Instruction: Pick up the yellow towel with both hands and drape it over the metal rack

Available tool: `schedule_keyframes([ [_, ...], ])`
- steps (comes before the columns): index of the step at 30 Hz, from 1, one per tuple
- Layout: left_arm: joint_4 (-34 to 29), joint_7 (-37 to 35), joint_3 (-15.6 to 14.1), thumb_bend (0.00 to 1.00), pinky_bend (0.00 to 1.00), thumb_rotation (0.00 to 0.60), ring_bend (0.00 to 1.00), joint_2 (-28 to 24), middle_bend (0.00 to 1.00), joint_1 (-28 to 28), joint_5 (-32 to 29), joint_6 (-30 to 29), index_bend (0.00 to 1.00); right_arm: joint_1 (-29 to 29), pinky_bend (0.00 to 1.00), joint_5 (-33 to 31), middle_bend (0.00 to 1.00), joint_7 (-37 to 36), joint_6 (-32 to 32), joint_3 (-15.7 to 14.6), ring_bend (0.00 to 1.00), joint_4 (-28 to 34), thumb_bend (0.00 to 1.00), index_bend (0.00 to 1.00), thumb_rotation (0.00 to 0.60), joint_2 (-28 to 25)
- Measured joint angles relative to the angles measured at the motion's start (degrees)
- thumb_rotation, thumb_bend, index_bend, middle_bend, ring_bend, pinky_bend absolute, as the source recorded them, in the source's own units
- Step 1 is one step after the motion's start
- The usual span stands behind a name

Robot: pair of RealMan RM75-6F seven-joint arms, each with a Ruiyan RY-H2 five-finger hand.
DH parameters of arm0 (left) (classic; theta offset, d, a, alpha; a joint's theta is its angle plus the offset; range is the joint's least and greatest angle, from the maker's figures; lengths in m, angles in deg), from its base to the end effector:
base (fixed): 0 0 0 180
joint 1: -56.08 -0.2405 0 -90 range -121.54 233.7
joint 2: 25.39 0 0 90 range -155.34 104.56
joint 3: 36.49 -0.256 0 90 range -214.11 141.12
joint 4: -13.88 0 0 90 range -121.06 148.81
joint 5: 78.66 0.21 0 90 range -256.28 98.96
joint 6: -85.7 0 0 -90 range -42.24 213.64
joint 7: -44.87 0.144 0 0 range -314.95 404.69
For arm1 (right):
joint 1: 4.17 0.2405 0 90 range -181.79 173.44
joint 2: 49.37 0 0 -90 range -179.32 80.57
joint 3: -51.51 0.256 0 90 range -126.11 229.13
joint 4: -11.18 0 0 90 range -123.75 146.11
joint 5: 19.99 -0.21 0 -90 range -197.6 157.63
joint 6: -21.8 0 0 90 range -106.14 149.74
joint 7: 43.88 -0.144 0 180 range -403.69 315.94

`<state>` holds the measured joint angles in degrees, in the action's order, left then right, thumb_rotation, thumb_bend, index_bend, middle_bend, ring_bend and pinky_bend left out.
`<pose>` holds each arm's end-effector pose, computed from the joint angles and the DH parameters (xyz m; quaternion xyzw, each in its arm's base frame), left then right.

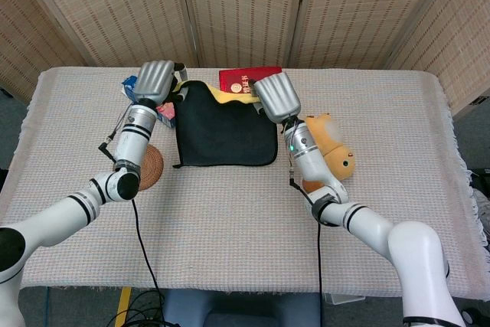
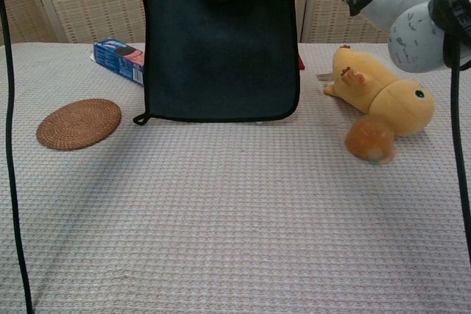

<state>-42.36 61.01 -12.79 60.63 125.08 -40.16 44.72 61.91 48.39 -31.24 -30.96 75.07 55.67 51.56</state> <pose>-0.0470 0.5239 0.0939 -0.6337 -0.3790 -0.4405 0.5106 -0.0344 -0.4941 0.0277 0.6874 -0.1985 0.4680 0.5188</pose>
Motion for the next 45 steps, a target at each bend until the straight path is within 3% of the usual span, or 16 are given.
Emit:
schedule_keyframes([
  [4, 1.95, 2.86, -0.84, 0.46, 1.0, 0.6, 0.88, 0.86, 0.95, 0.99, -2.11, 1.18, 0.51, 0.94, 1.0, -1.72, 1.0, 1.6, 1.17, 0.49, 1.0, -1.88, 0.43, 0.38, 0.6, 1.16],
  [7, 3.64, 5.56, -1.56, 0.37, 1.0, 0.6, 0.84, 1.76, 0.9, 1.84, -4.05, 1.64, 0.33, 1.48, 1.0, -3.54, 1.0, 3.42, 2.18, 1.06, 1.0, -2.8, 0.37, 0.21, 0.6, 1.83],
  [9, 4.65, 7.78, -2.05, 0.25, 1.0, 0.6, 0.76, 2.3, 0.81, 2.4, -5.92, 2.04, 0.17, 1.76, 1.0, -4.74, 1.0, 4.67, 2.88, 1.37, 1.0, -3.12, 0.32, 0.12, 0.6, 2.08],
  [11, 5.62, 9.66, -2.39, 0.16, 1.0, 0.6, 0.69, 2.84, 0.71, 2.88, -7.85, 2.28, 0.08, 2.04, 1.0, -5.93, 1.0, 6.1, 3.38, 1.73, 1.0, -3.45, 0.28, 0.05, 0.6, 2.37],
  [15, 8.47, 12.87, -2.95, 0.06, 0.99, 0.6, 0.56, 4.49, 0.5, 3.9, -11.25, 2.37, 0.0, 2.32, 1.0, -6.73, 0.99, 6.54, 3.67, 1.96, 1.0, -3.85, 0.26, 0.01, 0.6, 2.68],
  [17, 9.21, 13.42, -2.91, 0.02, 0.92, 0.6, 0.4, 5.06, 0.34, 4.12, -12.18, 2.16, 0.0, 2.34, 1.0, -6.6, 0.99, 6.06, 3.55, 1.87, 1.0, -3.91, 0.25, 0.0, 0.6, 2.65],
  [21, 9.35, 12.94, -1.99, 0.0, 0.62, 0.6, 0.15, 5.49, 0.09, 4.07, -12.87, 1.51, 0.0, 2.12, 1.0, -5.99, 0.98, 4.85, 3.01, 1.53, 1.0, -3.58, 0.23, 0.0, 0.6, 2.22],
  [24, 8.39, 11.55, -1.29, 0.0, 0.54, 0.6, 0.11, 5.06, 0.06, 3.41, -12.57, 0.87, 0.0, 1.51, 1.0, -5.47, 0.95, 4.32, 2.33, 1.14, 1.0, -2.35, 0.23, 0.0, 0.6, 1.44],
  [27, 6.46, 10.95, -0.99, 0.0, 0.53, 0.6, 0.13, 3.92, 0.07, 2.37, -12.67, 0.72, 0.0, 0.46, 1.0, -5.08, 0.94, 4.15, 1.63, 0.68, 1.0, 0.0, 0.32, 0.01, 0.6, 0.0],
  [32, 1.92, 10.57, -1.38, 0.0, 0.53, 0.6, 0.15, 1.29, 0.09, 0.01, -13.16, 0.58, 0.0, -2.24, 0.99, -5.01, 0.89, 4.83, 0.68, -0.23, 0.98, 7.07, 0.41, 0.18, 0.6, -3.98],
  [34, -0.75, 10.47, -1.93, 0.0, 0.52, 0.6, 0.15, -0.17, 0.09, -1.39, -13.26, 0.16, 0.0, -3.6, 0.94, -5.2, 0.85, 5.85, 0.28, -0.74, 0.92, 10.86, 0.41, 0.21, 0.6, -6.15],
  [40, -9.53, 9.45, -3.96, 0.0, 0.44, 0.6, 0.15, -4.48, 0.09, -6.2, -12.86, -2.41, 0.0, -7.74, 0.62, -6.55, 0.65, 8.51, 0.94, -2.83, 0.6, 24.03, 0.41, 0.22, 0.6, -14.53],
  [45, -16.33, 7.9, -6.29, 0.0, 0.39, 0.6, 0.15, -7.33, 0.09, -11.04, -8.32, -8.71, 0.01, -12.06, 0.53, -6.96, 0.54, 9.77, 0.98, -5.29, 0.47, 35.72, 0.41, 0.22, 0.6, -23.11],
])
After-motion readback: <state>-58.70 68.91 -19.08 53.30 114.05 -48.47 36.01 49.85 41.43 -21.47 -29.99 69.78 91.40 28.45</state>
